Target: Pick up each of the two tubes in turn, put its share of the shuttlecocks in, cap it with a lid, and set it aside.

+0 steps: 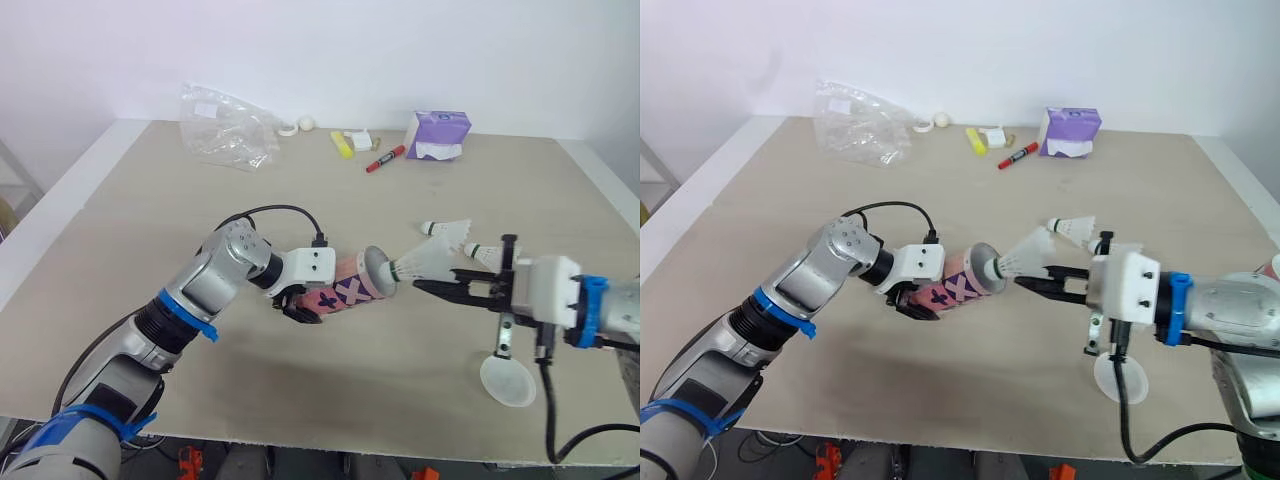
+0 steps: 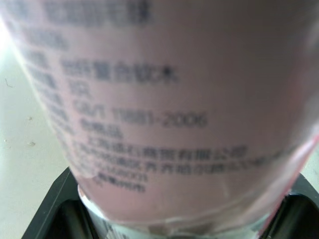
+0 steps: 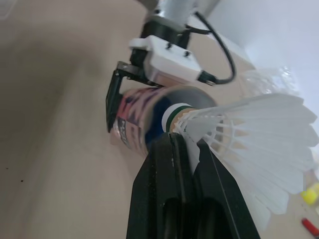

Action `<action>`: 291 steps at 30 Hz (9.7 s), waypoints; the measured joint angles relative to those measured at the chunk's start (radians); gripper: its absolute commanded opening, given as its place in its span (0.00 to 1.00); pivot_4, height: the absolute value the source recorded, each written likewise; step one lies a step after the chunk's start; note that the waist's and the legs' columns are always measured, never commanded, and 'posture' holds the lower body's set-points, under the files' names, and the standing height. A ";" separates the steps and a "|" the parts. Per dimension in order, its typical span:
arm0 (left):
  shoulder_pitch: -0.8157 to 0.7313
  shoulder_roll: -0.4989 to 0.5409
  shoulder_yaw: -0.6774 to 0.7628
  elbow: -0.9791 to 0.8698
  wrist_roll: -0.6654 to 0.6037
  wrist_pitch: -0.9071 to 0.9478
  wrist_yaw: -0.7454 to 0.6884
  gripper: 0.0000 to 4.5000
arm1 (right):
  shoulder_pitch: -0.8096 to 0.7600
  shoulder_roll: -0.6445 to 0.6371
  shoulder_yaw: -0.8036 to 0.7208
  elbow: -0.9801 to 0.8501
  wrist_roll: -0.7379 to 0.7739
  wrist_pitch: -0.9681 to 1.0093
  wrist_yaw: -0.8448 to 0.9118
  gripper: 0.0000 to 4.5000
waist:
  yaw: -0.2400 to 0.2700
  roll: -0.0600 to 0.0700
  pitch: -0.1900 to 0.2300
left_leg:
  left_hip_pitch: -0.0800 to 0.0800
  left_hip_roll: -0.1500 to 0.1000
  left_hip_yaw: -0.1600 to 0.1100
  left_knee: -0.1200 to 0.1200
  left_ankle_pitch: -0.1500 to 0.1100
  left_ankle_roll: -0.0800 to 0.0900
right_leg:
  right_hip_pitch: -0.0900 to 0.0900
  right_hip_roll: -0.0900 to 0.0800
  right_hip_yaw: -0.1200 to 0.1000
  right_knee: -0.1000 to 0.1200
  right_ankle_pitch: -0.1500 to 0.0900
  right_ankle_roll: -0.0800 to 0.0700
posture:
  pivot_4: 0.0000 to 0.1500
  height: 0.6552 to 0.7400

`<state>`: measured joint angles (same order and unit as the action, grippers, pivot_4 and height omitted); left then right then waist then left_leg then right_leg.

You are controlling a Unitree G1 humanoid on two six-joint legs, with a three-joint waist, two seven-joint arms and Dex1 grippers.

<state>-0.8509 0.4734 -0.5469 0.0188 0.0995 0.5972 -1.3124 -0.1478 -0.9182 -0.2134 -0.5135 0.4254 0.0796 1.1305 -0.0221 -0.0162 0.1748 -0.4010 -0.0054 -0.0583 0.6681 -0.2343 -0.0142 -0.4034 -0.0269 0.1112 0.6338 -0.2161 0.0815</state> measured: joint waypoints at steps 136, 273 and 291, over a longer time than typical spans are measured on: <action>0.015 0.008 -0.008 -0.038 -0.020 0.038 0.053 0.68 | -0.175 0.242 -0.072 0.520 -0.012 0.412 -0.598 0.99 | -0.001 0.001 -0.002 | -0.004 -0.002 0.001 0.002 0.000 0.001 | -0.001 -0.002 0.000 -0.001 0.001 0.001 | 1.00 1.00; 0.017 -0.009 -0.002 0.008 -0.020 0.037 0.083 0.68 | -0.680 0.216 0.624 0.469 -0.310 0.250 0.214 0.02 | -0.014 0.002 -0.002 | 0.007 0.003 0.001 0.002 0.003 0.006 | 0.005 0.001 -0.003 0.004 0.005 -0.003 | 1.00 1.00; 0.049 -0.017 0.018 0.003 -0.032 -0.058 0.090 0.68 | -0.551 -0.051 0.173 0.324 0.026 0.600 0.219 0.02 | 0.003 0.002 -0.002 | -0.005 -0.006 0.000 0.001 0.004 0.005 | -0.001 -0.010 -0.005 0.001 0.000 0.002 | 1.00 1.00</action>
<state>-0.8019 0.4563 -0.5290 0.0219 0.0672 0.5395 -1.2221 -0.6990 -0.9693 -0.0401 -0.1895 0.4516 0.6797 1.3494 -0.0196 -0.0140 0.1730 -0.4063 -0.0111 -0.0578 0.6694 -0.2307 -0.0089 -0.4049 -0.0370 0.1067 0.6345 -0.2162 0.0834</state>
